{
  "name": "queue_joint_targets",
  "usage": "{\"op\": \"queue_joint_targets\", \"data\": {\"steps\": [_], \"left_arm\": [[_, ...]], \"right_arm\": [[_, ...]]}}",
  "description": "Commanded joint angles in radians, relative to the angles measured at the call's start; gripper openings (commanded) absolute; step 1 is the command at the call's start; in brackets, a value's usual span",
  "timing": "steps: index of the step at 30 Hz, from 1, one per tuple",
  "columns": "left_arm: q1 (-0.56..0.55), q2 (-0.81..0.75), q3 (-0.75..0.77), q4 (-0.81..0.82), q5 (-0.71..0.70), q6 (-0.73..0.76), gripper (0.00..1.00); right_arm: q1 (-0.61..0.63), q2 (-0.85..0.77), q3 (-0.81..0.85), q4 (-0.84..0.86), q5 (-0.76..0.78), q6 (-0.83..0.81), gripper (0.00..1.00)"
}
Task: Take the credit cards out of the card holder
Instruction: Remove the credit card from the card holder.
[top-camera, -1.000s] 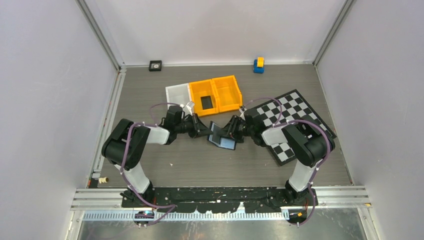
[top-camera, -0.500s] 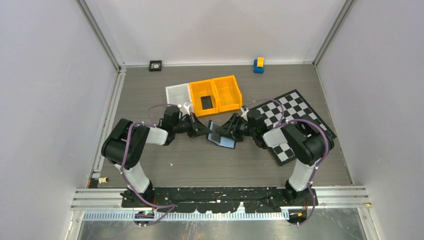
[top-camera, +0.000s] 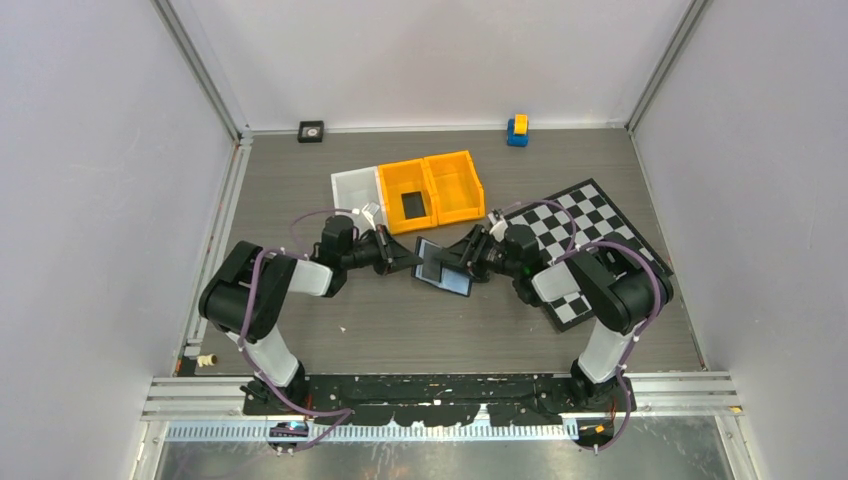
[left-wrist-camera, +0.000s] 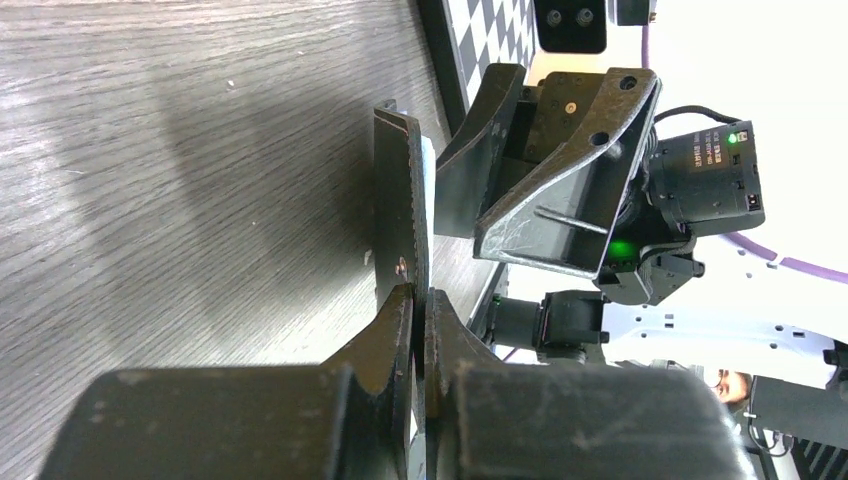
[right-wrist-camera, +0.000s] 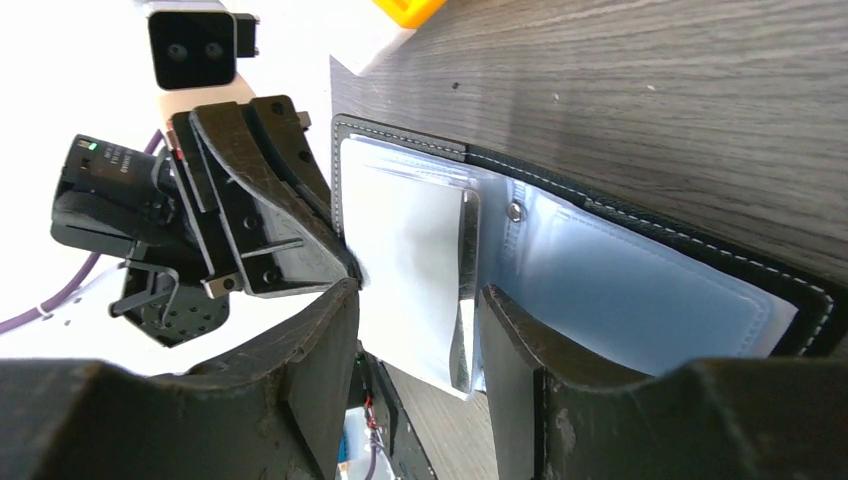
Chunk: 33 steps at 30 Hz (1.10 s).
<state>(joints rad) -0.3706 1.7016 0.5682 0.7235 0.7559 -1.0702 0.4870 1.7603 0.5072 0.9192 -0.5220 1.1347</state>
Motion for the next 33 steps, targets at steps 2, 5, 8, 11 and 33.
{"op": "queue_joint_targets", "data": {"steps": [2, 5, 8, 11, 33], "left_arm": [[0.004, -0.009, -0.019, 0.172, 0.012, -0.039, 0.0], [0.004, 0.004, -0.019, 0.193, 0.013, -0.043, 0.0], [0.006, 0.009, -0.017, 0.189, 0.011, -0.039, 0.0], [0.008, 0.01, -0.015, 0.181, 0.011, -0.037, 0.0], [0.016, -0.006, -0.014, 0.226, 0.034, -0.082, 0.0]], "right_arm": [[-0.011, -0.05, -0.009, 0.084, 0.004, -0.004, 0.52], [-0.02, -0.057, -0.01, 0.073, 0.005, -0.015, 0.52], [-0.029, -0.066, -0.007, 0.055, 0.005, -0.025, 0.52], [-0.034, -0.072, 0.0, 0.043, 0.002, -0.032, 0.51], [-0.027, 0.024, 0.042, 0.136, -0.078, 0.058, 0.46]]}}
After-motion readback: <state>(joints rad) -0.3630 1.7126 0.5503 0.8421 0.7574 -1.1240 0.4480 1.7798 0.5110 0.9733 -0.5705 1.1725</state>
